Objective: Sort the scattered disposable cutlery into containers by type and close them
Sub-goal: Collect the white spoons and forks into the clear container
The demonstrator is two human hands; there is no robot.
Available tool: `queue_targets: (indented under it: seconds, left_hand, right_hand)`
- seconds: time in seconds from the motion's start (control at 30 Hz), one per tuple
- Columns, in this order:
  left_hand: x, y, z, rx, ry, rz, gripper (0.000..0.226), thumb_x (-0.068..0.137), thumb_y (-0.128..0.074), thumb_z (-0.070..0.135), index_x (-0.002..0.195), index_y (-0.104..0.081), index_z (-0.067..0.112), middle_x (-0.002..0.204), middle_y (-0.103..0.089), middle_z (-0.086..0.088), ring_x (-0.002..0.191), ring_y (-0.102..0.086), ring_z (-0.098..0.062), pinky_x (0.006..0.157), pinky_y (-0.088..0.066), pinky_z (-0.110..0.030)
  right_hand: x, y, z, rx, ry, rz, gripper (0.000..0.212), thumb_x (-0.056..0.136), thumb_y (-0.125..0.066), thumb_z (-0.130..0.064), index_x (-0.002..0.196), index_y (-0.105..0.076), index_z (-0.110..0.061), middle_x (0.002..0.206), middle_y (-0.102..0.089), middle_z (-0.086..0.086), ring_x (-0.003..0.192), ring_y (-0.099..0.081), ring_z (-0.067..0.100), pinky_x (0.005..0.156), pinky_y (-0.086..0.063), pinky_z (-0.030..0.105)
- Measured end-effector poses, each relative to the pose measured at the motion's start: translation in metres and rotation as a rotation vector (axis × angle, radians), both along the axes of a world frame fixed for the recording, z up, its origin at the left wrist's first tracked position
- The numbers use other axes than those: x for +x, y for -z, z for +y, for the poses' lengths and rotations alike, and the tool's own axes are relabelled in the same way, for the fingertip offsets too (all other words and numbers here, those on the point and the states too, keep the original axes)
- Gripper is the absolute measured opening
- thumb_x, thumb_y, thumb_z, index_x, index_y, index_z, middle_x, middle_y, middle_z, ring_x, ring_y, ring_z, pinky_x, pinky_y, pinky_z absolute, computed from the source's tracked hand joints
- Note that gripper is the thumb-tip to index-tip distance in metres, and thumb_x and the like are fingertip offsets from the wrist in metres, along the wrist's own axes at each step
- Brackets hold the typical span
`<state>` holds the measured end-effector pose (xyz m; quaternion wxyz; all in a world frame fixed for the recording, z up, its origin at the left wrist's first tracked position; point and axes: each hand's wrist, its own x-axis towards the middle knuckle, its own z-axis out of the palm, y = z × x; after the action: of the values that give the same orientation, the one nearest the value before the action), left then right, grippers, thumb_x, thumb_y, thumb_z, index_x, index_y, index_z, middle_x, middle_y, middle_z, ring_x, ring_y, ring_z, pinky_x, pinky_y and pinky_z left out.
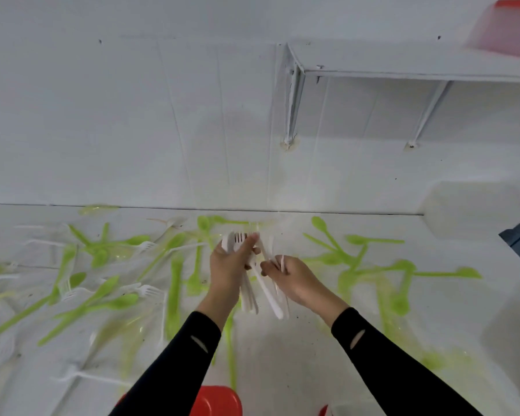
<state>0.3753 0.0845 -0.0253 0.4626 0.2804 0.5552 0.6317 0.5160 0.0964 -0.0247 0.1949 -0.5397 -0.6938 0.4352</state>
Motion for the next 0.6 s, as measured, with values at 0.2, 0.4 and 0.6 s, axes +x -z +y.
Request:
queue_targets:
  seconds: [0.2, 0.4, 0.6]
  left_hand:
    - [-0.006, 0.044, -0.025, -0.007, -0.240, -0.262, 0.021, 0.089, -0.069, 0.005, 0.103, -0.062, -0.009, 0.090, -0.070, -0.018, 0.077, -0.071, -0.022, 0.065, -0.058, -0.029]
    - [-0.013, 0.059, -0.037, 0.006, -0.185, -0.525, 0.010, 0.096, -0.056, 0.001, 0.102, -0.058, 0.009, 0.107, -0.067, -0.012, 0.088, -0.071, -0.023, 0.070, -0.060, -0.037]
    - [-0.014, 0.056, -0.037, 0.047, -0.139, -0.614, 0.008, 0.100, -0.048, 0.003, 0.096, -0.055, 0.005, 0.104, -0.065, -0.014, 0.084, -0.073, -0.021, 0.066, -0.061, -0.037]
  right_hand:
    - [0.008, 0.008, -0.020, 0.151, 0.035, -0.223, 0.047, 0.099, -0.044, -0.048, 0.065, -0.038, -0.016, 0.062, -0.050, 0.002, 0.064, -0.050, 0.024, 0.059, -0.037, 0.034]
    - [0.003, 0.013, -0.035, 0.209, -0.159, -0.400, 0.044, 0.098, -0.043, -0.054, 0.072, -0.049, -0.019, 0.066, -0.051, -0.004, 0.066, -0.052, 0.021, 0.059, -0.036, 0.032]
    - [-0.003, 0.012, -0.040, 0.158, -0.185, -0.379, 0.058, 0.095, -0.041, -0.064, 0.060, -0.028, -0.019, 0.055, -0.033, -0.005, 0.050, -0.033, 0.012, 0.049, -0.023, 0.028]
